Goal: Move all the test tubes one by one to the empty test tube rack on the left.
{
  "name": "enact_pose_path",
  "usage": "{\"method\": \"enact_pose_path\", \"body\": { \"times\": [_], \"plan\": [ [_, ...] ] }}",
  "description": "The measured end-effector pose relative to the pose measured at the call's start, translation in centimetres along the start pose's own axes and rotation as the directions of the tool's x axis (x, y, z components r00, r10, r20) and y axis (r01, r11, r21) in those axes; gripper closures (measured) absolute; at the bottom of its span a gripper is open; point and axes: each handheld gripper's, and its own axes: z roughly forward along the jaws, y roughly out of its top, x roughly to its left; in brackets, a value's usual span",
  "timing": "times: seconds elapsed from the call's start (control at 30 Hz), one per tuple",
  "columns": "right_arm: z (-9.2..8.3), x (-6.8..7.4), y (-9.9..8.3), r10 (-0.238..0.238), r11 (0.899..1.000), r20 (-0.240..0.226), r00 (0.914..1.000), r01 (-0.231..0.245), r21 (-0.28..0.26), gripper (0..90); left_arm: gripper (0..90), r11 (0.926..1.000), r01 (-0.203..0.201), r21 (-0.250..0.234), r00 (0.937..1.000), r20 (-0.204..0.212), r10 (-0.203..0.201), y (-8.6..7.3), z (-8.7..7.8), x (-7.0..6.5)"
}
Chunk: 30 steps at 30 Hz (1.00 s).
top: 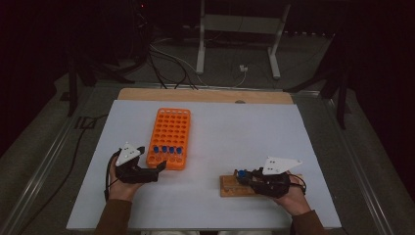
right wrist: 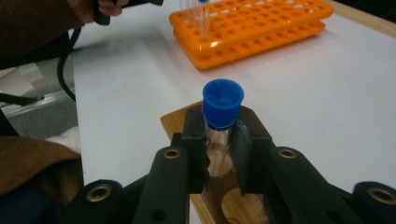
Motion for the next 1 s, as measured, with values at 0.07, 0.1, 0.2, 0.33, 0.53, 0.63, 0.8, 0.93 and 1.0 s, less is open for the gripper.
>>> {"method": "enact_pose_path", "body": {
  "times": [0.07, 0.1, 0.2, 0.33, 0.53, 0.63, 0.8, 0.93, 1.0],
  "plan": [
    [-0.3, -0.1, 0.2, 0.002, 1.0, -0.002, 1.0, -0.002, -0.013, 76.6, 1.4, 1.0, 0.0, -0.002, 1.0, 0.003, 0.0, 0.1, -0.1, -0.1],
    [-0.5, -0.1, 0.3, 0.003, 1.0, -0.002, 1.0, -0.003, -0.02, 76.6, 1.1, 1.0, -0.001, -0.002, 1.0, 0.004, 0.001, 0.1, -0.1, -0.2],
    [-1.2, -0.3, 0.7, 0.006, 0.999, -0.002, 1.0, -0.006, -0.041, 76.6, 0.8, 0.9999, -0.01, -0.005, 0.9999, 0.006, 0.01, 0.4, -0.3, -0.3],
    [-1.9, -0.7, 1.1, 0.012, 0.998, -0.014, 0.9998, -0.012, -0.063, 76.7, 0.8, 0.9996, -0.013, -0.024, 0.9999, 0.01, 0.014, 1.0, -0.8, -0.6],
    [-2.9, -0.9, 1.9, 0.005, 0.995, -0.022, 0.9998, -0.007, -0.098, 76.7, 0.9, 0.9975, -0.049, -0.05, 0.9985, 0.02, 0.051, 2.1, -1.4, -1.6],
    [-3.6, -1.2, 2.5, 0.012, 0.991, -0.032, 0.9994, -0.016, -0.131, 76.6, 0.8, 0.9961, -0.064, -0.06, 0.9972, 0.034, 0.067, 2.7, -1.5, -2.1],
    [-4.1, -1.6, 3.5, 0.008, 0.987, -0.019, 0.9998, -0.011, -0.159, 76.6, 0.9, 0.9948, -0.086, -0.056, 0.9946, 0.053, 0.089, 3.3, -1.3, -3.0],
    [-3.7, -2.1, 3.8, 0.026, 0.986, -0.002, 0.9997, -0.026, -0.163, 76.5, 0.8, 0.9936, -0.096, -0.06, 0.9928, 0.067, 0.1, 3.7, -1.1, -3.6],
    [-3.3, -2.4, 3.9, 0.04, 0.986, 0.006, 0.9992, -0.039, -0.163, 76.4, 0.8, 0.9927, -0.105, -0.06, 0.9915, 0.072, 0.109, 3.8, -0.9, -3.9]
  ]
}}
